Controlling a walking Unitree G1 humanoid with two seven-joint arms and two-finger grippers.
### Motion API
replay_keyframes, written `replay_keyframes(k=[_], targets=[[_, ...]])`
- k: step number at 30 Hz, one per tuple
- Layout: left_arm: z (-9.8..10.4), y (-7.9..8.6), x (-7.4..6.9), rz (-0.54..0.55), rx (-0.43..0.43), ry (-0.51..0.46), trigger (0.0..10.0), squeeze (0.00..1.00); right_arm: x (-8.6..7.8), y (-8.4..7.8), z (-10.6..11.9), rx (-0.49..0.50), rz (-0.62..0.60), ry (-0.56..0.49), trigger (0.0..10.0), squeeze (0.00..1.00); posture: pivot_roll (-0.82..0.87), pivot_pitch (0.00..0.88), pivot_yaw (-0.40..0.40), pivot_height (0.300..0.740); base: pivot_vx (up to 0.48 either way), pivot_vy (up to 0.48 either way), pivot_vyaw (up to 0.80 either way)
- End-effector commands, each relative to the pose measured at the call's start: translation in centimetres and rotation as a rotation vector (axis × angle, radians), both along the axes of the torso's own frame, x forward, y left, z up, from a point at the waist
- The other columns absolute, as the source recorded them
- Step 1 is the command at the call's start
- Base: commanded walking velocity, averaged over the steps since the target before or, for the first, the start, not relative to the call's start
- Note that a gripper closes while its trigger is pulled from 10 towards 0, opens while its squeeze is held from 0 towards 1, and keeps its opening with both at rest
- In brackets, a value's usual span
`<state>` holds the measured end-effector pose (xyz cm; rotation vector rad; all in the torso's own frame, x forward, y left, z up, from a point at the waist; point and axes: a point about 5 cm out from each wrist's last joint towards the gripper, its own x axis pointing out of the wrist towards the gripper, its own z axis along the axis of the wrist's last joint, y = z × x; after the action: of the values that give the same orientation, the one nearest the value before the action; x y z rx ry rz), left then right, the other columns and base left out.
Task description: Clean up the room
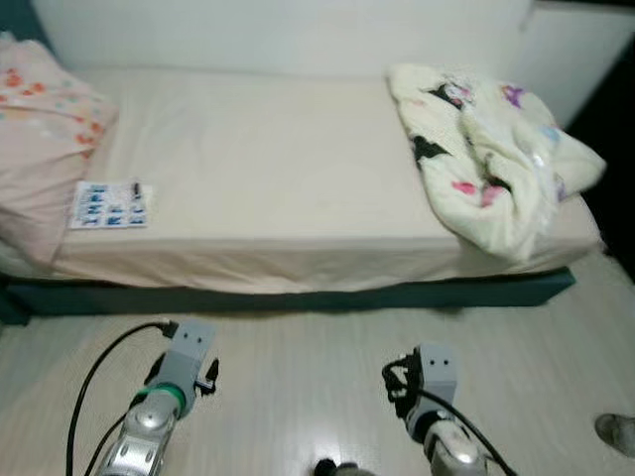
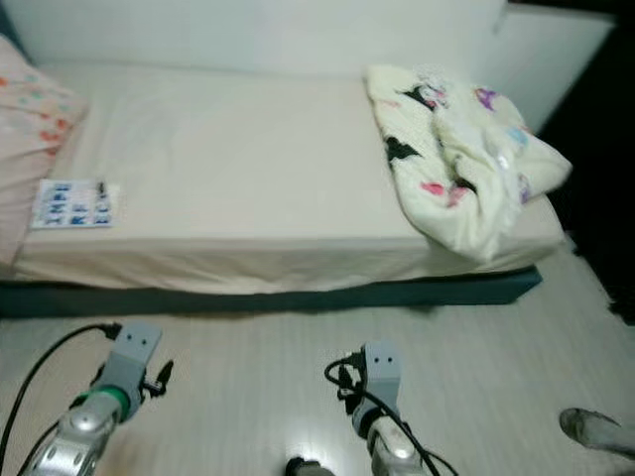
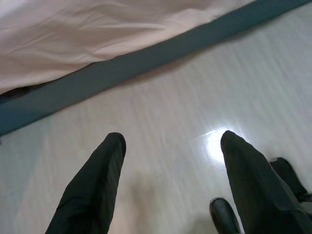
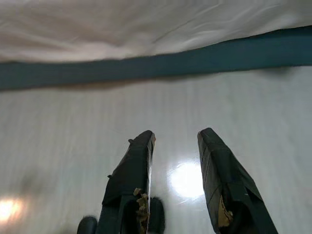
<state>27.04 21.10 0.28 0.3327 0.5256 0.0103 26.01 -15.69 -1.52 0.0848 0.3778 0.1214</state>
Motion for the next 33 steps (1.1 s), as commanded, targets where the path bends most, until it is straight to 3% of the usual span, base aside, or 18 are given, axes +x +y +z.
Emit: replay_keyframes(k=[1, 6, 12, 33], targets=[[-1.1, 0.3, -0.9, 0.039, -0.025, 0.045, 10.0, 0.00, -1.0, 0.1, -1.0, -0.005, -0.001, 0.047, 10.0, 0.00, 0.03, 0.079, -0.008, 0.740, 0.000, 0.000, -0.78], [-2.1, 1.0, -1.5, 0.110, -0.053, 0.080, 10.0, 0.00, -1.7, 0.6, -1.8, -0.016, 0.025, 0.072, 10.0, 0.00, 0.03, 0.082, -0.011, 0.740, 0.000, 0.000, -0.78], [-2.7, 0.5, -2.1, 0.027, -0.022, 0.085, 10.0, 0.00, -2.1, 0.5, -2.0, -0.020, 0.023, 0.069, 10.0, 0.00, 0.03, 0.088, -0.010, 0.740, 0.000, 0.000, -0.78], [-2.3, -0.2, -1.2, -0.042, 0.007, 0.028, 10.0, 0.00, -1.1, -0.3, -1.0, -0.018, -0.003, -0.001, 10.0, 0.00, 0.04, 0.078, -0.010, 0.740, 0.000, 0.000, -0.78]])
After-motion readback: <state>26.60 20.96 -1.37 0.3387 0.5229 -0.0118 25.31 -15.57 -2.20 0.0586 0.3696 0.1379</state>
